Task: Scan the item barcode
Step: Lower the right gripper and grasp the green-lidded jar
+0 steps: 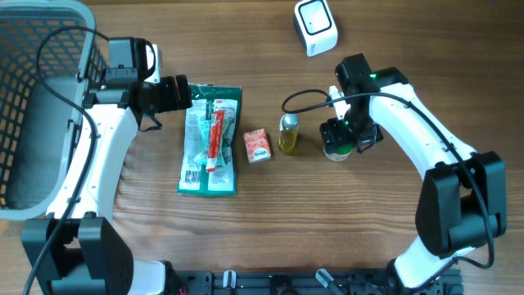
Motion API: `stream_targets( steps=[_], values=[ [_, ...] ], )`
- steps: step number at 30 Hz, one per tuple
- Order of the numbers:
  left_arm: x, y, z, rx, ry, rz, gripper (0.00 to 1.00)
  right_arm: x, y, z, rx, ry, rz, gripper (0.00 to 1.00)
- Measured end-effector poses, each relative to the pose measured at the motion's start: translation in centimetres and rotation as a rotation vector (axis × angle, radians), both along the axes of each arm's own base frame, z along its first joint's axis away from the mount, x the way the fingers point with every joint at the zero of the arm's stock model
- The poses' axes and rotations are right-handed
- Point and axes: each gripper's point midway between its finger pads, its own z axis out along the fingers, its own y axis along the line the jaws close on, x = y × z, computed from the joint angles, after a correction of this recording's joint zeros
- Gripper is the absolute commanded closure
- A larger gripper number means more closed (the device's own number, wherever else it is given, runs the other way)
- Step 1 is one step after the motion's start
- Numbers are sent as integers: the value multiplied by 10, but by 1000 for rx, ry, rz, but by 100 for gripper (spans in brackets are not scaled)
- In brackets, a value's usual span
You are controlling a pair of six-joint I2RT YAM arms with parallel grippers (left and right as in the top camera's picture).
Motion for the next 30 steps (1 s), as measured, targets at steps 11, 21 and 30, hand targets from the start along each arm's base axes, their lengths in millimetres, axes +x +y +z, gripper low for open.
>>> stream_targets(
  steps=[11,21,30],
  values=[
    [0,0,0,0,0,0,0,6,6,0,17,4,-301,17],
    [0,0,0,0,0,0,0,13,8,-1,-10,-40,-341,0],
    [0,0,0,0,0,0,0,11,14,-1,-85,-81,-323,0]
  ],
)
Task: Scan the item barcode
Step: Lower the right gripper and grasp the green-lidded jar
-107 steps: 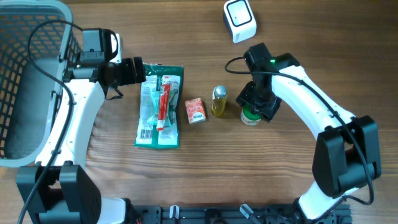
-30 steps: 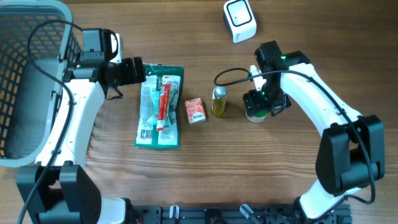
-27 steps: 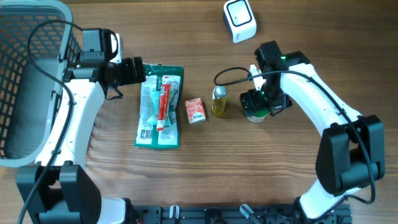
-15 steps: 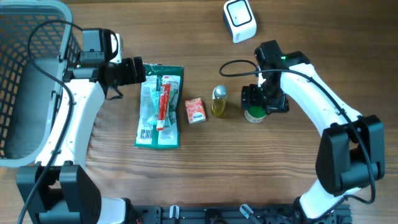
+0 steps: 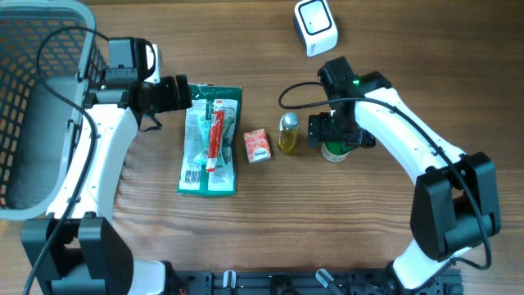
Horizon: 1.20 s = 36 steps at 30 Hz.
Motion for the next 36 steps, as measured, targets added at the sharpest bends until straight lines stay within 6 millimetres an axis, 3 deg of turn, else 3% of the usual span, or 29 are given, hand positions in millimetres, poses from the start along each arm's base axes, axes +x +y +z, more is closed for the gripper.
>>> stream_targets(
  steps=[16,26,32,36],
  values=[
    [0,0,0,0,0,0,0,1,-1,-1,-5,-6,5,5],
    [0,0,0,0,0,0,0,-1,-5,-36,-11,-44,30,10],
    [0,0,0,0,0,0,0,7,-3,-37,-6,-82,63,12],
    [0,0,0,0,0,0,0,8,-3,-37,-8,-88,70,22]
  ],
)
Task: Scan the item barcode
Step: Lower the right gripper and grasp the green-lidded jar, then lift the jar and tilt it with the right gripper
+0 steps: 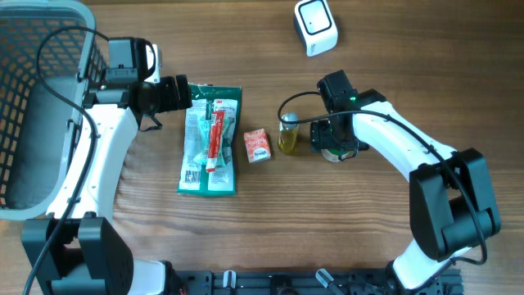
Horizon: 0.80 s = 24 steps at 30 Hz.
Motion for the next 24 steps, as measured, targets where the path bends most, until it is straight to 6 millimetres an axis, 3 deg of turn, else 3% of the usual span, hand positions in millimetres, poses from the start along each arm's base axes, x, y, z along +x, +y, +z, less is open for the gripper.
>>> stream_targets(
  steps=[2,5,12,14,15,19,22,24],
  values=[
    [0,0,0,0,0,0,0,-1,-1,0,-5,4,2,25],
    [0,0,0,0,0,0,0,-1,-1,0,-7,6,7,38],
    [0,0,0,0,0,0,0,-3,-2,0,-8,13,-4,46],
    [0,0,0,0,0,0,0,-15,-6,3,-23,52,-8,46],
    [0,0,0,0,0,0,0,-19,-8,6,-26,64,-12,51],
    [0,0,0,0,0,0,0,-28,-8,50,22,1,-44,68],
    [0,0,0,0,0,0,0,-37,11,83,165,-23,-37,77],
    [0,0,0,0,0,0,0,-49,25,90,254,22,-33,78]
  ],
)
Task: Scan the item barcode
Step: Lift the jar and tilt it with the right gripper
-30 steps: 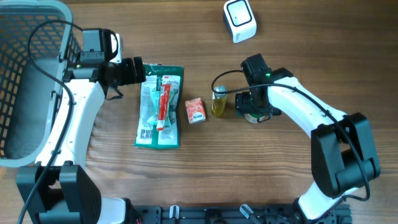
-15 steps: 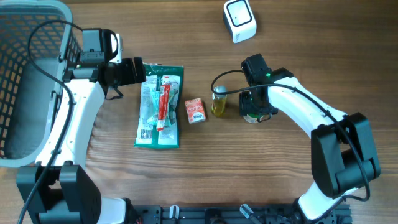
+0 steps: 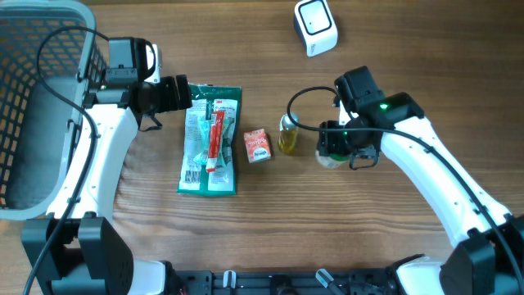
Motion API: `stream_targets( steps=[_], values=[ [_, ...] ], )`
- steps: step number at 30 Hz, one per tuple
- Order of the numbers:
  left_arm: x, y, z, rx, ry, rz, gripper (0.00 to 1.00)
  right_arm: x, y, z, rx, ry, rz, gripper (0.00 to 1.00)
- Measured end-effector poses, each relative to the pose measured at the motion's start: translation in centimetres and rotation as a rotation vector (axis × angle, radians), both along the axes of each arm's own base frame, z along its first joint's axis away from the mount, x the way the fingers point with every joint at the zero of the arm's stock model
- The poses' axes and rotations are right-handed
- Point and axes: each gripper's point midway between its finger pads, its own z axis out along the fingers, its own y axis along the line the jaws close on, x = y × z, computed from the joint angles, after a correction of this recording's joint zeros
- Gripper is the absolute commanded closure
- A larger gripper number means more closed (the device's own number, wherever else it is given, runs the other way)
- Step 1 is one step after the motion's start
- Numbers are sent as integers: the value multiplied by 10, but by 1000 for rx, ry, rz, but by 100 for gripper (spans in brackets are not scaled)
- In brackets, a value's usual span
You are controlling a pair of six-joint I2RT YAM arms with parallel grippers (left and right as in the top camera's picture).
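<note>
The white barcode scanner point(image 3: 315, 26) stands at the back of the table. A small green and white can point(image 3: 330, 158) sits right of a yellow bottle point(image 3: 287, 134); my right gripper point(image 3: 337, 147) is down over the can and looks shut on it, though the wrist hides the fingers. A small red box point(image 3: 257, 145) and a green packet point(image 3: 210, 140) with a red tube on it lie further left. By the packet's top left corner my left gripper point(image 3: 180, 93) hangs open, holding nothing.
A grey mesh basket point(image 3: 33, 106) fills the far left. A black cable loops from the right wrist over the yellow bottle. The table is bare wood point(image 3: 327, 238) in front of the items.
My right arm has swung its elbow out to the right and the wrist has shifted slightly right and toward the front. The can under it sits a little lower and shows paler. The left arm is unchanged.
My right gripper was over the green can from the right. It then stood more to the left, close to the yellow bottle, still over the can. Now the wrist is back to the right with the can beneath it. The left arm and other items stayed put.
</note>
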Motion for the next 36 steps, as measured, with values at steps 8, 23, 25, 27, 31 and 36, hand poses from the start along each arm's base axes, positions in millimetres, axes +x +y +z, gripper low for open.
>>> stream_targets(
  steps=[8,23,25,27,31,36],
  values=[
    [0,0,0,0,0,0,0,-56,26,10,181,333,-203,96],
    [0,0,0,0,0,0,0,-81,66,43,444,562,-253,96],
    [0,0,0,0,0,0,0,-85,67,46,459,585,-255,96],
    [0,0,0,0,0,0,0,-86,69,48,474,595,-253,96],
    [0,0,0,0,0,0,0,-87,72,51,493,608,-251,96],
    [0,0,0,0,0,0,0,-89,74,54,510,627,-251,96]
  ],
)
